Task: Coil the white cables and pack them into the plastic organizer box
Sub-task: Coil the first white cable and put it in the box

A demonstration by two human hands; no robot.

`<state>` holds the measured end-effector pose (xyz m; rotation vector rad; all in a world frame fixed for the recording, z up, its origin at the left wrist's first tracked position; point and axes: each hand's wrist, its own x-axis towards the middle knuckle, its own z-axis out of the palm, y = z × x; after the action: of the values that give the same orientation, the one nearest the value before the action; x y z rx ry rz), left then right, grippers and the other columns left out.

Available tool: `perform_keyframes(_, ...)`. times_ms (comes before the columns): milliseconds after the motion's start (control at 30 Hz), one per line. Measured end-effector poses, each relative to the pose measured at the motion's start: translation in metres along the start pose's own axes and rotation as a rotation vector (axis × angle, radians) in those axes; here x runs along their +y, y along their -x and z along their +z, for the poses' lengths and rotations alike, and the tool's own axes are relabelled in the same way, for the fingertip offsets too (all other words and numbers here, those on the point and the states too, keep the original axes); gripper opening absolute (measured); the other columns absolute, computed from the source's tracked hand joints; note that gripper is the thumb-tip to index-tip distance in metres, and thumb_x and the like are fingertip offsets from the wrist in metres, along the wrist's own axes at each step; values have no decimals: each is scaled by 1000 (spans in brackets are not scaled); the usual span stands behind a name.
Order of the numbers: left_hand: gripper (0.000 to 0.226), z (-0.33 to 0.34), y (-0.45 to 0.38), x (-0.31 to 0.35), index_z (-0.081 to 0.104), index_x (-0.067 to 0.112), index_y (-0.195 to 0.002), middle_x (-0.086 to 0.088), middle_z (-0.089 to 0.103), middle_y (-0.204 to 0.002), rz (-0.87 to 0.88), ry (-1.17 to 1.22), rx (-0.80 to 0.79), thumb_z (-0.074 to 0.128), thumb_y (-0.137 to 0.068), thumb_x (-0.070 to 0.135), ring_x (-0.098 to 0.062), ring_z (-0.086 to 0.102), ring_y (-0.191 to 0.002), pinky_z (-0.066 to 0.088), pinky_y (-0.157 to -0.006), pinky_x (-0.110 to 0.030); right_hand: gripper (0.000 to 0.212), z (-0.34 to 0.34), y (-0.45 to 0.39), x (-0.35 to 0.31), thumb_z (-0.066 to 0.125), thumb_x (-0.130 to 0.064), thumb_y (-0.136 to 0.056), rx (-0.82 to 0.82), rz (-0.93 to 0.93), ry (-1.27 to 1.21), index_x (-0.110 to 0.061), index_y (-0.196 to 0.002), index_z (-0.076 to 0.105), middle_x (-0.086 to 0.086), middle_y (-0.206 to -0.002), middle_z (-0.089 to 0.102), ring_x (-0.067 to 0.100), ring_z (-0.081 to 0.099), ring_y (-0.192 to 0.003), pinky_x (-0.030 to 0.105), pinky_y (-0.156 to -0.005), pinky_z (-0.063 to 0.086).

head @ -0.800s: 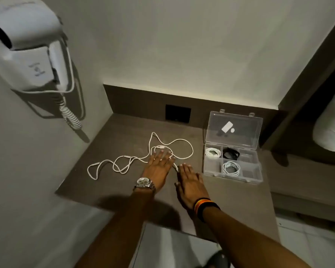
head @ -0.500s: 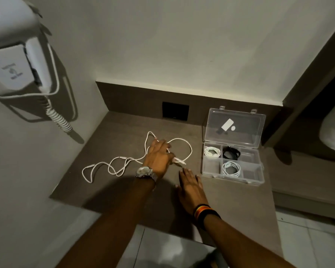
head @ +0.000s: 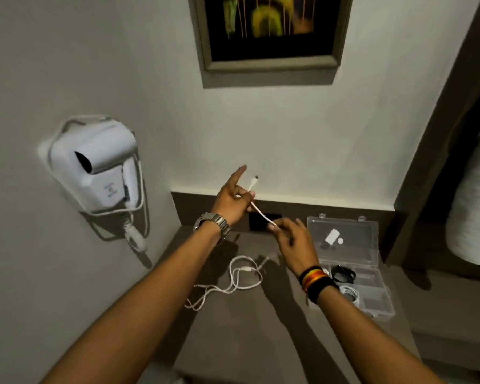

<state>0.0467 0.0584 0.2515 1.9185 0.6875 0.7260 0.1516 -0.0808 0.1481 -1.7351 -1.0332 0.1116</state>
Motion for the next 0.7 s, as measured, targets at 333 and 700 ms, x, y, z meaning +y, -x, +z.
perform_keyframes(333,26,-24,30,5,70,27,-82,2,61,-85,237,-357,-126,57,-92,47,-15,58,-80,43,-69,-30,17,-53,-46,-61,74,-22,-92,76,179,-557,-6,-98,78,-1,-60,60,12,46,-44,25,-42,44)
perform_keyframes(700,28,-53,21,45,63,8,-97,3,50,-62,-78,663,-169,51,-100,33,-9,48,-45,52,-51,-27,13,-37,-49,-67,78,-22,-89,144,287,-638,-12,-97,81,-2,-65,65,4,42,-41,16,-41,35)
